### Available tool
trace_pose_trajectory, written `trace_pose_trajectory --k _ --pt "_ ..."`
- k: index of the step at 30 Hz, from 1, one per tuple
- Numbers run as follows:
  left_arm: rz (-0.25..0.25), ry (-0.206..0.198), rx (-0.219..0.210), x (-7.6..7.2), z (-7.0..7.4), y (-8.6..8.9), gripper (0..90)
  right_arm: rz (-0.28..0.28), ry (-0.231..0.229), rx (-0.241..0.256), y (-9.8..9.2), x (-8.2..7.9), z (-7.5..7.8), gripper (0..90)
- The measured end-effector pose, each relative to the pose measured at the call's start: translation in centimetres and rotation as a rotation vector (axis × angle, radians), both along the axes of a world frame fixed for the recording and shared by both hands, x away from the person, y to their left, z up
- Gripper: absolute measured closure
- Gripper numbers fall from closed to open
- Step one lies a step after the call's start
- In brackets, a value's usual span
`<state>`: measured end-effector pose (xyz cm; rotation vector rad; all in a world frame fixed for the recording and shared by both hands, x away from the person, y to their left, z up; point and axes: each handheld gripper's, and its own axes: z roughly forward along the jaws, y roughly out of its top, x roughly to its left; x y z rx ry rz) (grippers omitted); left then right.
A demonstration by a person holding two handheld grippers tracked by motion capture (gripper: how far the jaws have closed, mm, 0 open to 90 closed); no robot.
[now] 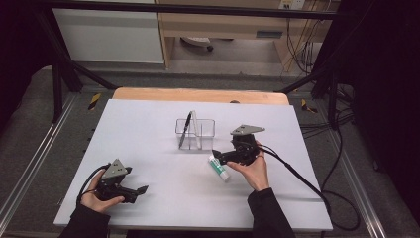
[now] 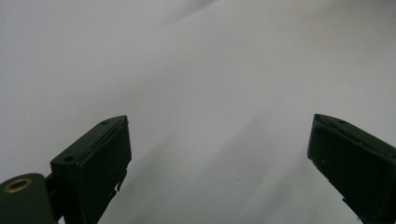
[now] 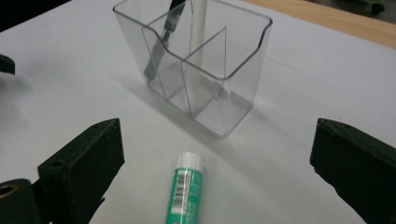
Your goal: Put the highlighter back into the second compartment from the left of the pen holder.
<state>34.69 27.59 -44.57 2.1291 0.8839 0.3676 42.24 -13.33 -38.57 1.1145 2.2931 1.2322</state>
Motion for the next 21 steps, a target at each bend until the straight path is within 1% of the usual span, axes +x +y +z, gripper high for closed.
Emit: trace_pose_trajectory --k 3,5,7,12,15,18,21 --pt "0.002 0.0 -0.003 0.0 0.0 0.0 5.9 0.0 0.013 -0.023 -0.4 -0.5 -0.8 0.8" --pt "0.001 -0.001 -0.003 0.0 0.0 0.1 5.9 0.004 0.024 -0.028 -0.7 -0.9 -1.3 0.8" --pt "0.003 0.0 -0.002 0.0 0.0 0.1 5.9 0.004 0.034 -0.033 -0.9 -1.3 -1.7 0.8" --pt "0.002 0.0 -0.003 0.0 0.0 0.0 5.9 0.013 0.037 -0.031 -1.2 -2.2 -2.5 1.2" --pt "0.003 0.0 -0.002 0.0 0.0 0.0 5.9 0.01 0.045 -0.048 -1.3 -2.7 -3.2 1.4" --pt "0.002 -0.001 -0.002 0.0 0.0 0.0 5.9 0.007 0.056 -0.043 -1.6 -3.0 -3.8 2.3" --pt "0.0 -0.001 -0.002 0.0 0.0 0.0 5.9 -0.002 0.068 -0.069 -1.7 -3.4 -4.2 2.5"
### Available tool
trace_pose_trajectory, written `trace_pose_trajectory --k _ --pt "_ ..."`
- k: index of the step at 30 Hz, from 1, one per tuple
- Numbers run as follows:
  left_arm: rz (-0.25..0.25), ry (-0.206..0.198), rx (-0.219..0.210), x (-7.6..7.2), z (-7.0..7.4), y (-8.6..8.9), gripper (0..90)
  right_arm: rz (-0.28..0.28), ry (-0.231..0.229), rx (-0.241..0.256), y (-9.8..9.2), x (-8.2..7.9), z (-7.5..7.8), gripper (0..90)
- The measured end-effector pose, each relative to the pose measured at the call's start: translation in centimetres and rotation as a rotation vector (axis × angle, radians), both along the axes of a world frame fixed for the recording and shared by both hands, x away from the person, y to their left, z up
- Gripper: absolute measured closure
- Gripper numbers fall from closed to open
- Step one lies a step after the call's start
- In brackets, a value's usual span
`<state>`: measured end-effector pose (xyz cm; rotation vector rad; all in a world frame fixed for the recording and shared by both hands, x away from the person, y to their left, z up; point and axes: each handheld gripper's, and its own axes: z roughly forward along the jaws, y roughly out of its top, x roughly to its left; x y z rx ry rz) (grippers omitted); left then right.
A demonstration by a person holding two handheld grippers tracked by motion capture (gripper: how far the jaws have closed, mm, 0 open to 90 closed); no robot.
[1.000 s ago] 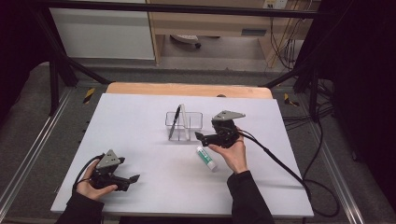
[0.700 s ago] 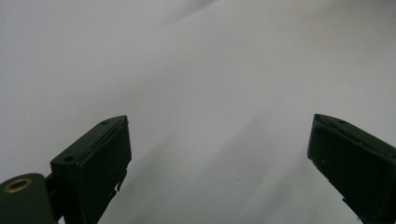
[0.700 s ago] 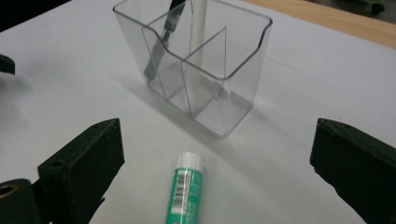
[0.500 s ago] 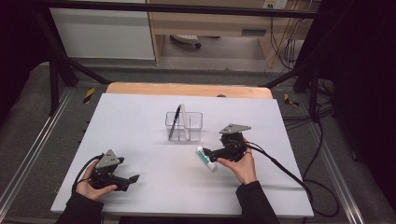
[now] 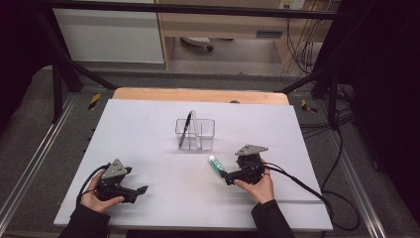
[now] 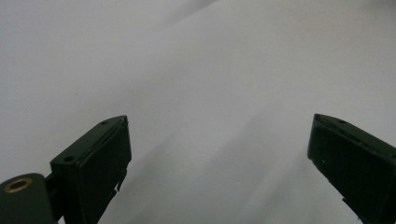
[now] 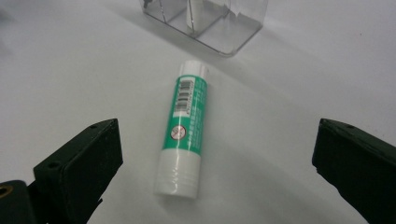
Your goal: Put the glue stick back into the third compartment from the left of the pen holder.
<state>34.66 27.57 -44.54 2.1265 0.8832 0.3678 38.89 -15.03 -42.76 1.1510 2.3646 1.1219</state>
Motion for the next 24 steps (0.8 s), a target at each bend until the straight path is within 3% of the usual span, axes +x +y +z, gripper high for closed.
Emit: trace_pose_trajectory --k 10,18,24 --pt "-0.003 -0.001 -0.002 0.0 0.1 -0.1 5.9 0.003 0.021 0.029 -0.4 -0.6 -1.0 13.1" --pt "0.0 -0.001 0.001 0.0 0.1 -0.2 5.9 0.023 -0.004 -0.001 -0.1 -1.2 -1.5 33.2" --pt "-0.003 0.0 0.003 0.0 0.0 -0.2 5.9 0.024 -0.008 0.03 0.2 -1.4 -1.8 44.6"
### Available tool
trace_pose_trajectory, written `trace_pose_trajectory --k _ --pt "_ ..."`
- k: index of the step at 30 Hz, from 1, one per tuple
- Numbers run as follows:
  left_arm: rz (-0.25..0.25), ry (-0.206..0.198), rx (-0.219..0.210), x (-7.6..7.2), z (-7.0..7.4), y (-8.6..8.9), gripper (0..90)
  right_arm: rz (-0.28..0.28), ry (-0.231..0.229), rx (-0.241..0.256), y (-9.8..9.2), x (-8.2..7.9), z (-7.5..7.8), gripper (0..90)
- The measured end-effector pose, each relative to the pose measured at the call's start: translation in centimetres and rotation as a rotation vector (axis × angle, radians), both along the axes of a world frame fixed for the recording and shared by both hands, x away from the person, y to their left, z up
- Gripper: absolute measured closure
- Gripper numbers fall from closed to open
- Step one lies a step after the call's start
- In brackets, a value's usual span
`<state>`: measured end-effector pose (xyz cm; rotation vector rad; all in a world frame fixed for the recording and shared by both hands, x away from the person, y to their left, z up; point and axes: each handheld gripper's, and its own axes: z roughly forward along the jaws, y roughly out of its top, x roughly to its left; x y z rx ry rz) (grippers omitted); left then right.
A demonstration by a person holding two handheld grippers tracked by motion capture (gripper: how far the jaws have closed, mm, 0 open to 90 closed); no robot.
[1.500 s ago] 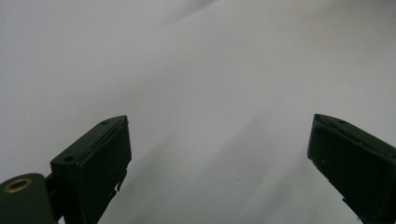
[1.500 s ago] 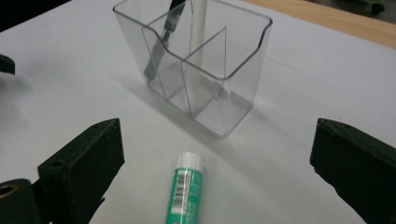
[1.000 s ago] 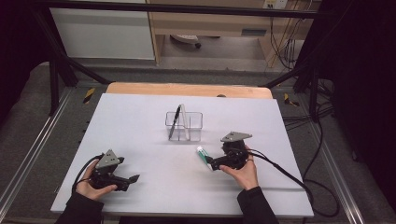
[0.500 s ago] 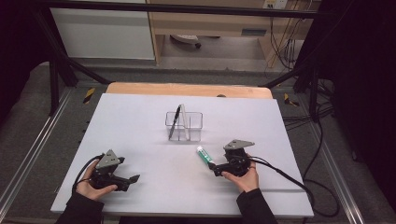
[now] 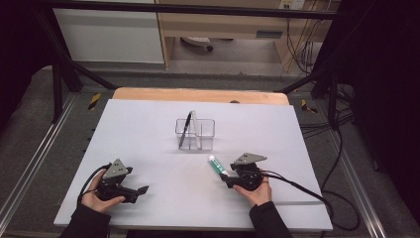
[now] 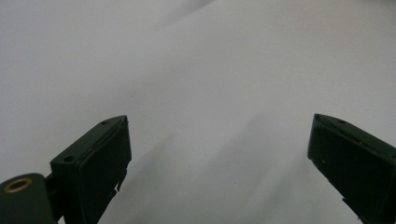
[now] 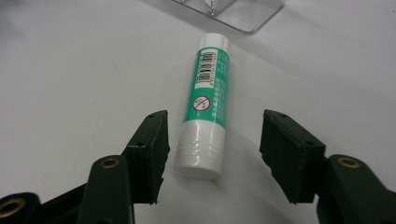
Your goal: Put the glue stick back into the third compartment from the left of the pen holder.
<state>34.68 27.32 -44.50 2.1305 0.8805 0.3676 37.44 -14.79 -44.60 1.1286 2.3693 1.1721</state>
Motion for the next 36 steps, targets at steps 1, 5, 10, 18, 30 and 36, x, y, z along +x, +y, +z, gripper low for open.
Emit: trace_pose_trajectory --k 1,5,10,18,30,36 --pt "0.0 0.0 -0.001 0.0 0.0 0.0 5.9 0.0 0.0 0.004 0.1 0.0 0.0 45.7" --pt "-0.002 0.001 0.004 0.0 0.0 -0.1 5.9 0.017 0.007 0.005 0.4 -0.1 -0.6 48.9" --pt "-0.003 0.002 0.003 0.0 0.0 -0.1 6.0 0.017 0.018 -0.03 0.5 -0.1 -1.1 52.7" --pt "-0.004 0.002 0.005 0.0 -0.1 -0.1 5.9 0.024 -0.002 -0.036 0.5 -0.3 -1.2 63.5" --pt "-0.01 0.001 0.006 -0.1 -0.1 -0.3 6.0 0.022 0.002 -0.034 0.4 -0.2 -1.0 65.4" --pt "-0.019 0.0 0.012 -0.1 -0.1 -0.4 5.9 0.041 0.011 -0.013 -0.1 -0.2 0.0 65.6"
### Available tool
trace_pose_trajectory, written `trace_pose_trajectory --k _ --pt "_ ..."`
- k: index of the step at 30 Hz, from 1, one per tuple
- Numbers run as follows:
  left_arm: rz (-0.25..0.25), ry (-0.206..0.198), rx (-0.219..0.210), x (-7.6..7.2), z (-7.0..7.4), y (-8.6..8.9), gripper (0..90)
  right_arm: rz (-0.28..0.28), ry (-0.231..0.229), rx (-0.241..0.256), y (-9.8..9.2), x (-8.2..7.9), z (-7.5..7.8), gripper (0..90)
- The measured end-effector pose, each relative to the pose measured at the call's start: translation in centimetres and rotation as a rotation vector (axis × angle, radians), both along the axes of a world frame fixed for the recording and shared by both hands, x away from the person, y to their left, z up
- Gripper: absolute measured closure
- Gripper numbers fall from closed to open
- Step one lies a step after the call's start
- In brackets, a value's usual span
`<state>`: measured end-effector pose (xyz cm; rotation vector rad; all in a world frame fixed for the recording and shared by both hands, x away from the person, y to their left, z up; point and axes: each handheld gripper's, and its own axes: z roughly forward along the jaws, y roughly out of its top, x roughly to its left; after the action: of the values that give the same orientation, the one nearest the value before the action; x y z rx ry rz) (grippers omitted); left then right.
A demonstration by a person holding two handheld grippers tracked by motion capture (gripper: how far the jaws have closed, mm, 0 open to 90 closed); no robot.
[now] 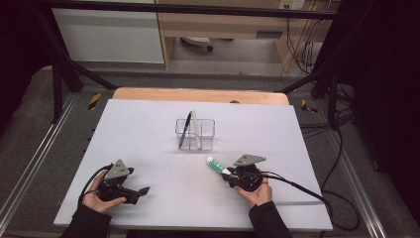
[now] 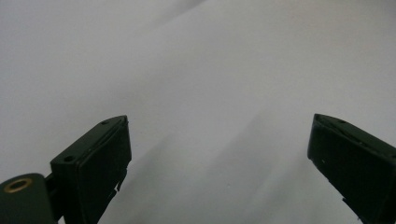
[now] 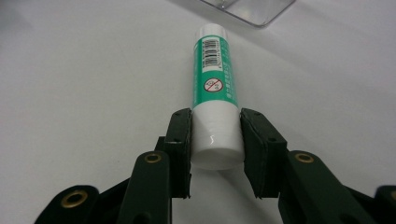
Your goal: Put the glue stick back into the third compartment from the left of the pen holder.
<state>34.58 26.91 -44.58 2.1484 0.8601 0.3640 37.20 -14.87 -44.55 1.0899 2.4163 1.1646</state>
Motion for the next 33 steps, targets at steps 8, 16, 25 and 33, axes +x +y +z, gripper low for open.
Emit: trace_pose_trajectory --k 8,16,25,33 --pt "-0.008 -0.004 0.003 -0.1 0.1 -0.2 5.9 0.011 0.014 0.004 -0.4 0.0 0.7 65.8" --pt "-0.033 -0.005 0.017 -0.1 0.0 -1.0 5.7 0.038 0.012 0.022 -0.9 0.0 1.7 65.8" --pt "-0.073 -0.013 0.04 0.0 0.4 -2.8 4.6 0.093 0.017 0.04 -1.2 0.0 3.0 65.7" --pt "-0.138 -0.031 0.079 0.1 0.8 -5.3 4.6 0.162 0.008 0.028 -0.6 -0.2 4.4 65.7"
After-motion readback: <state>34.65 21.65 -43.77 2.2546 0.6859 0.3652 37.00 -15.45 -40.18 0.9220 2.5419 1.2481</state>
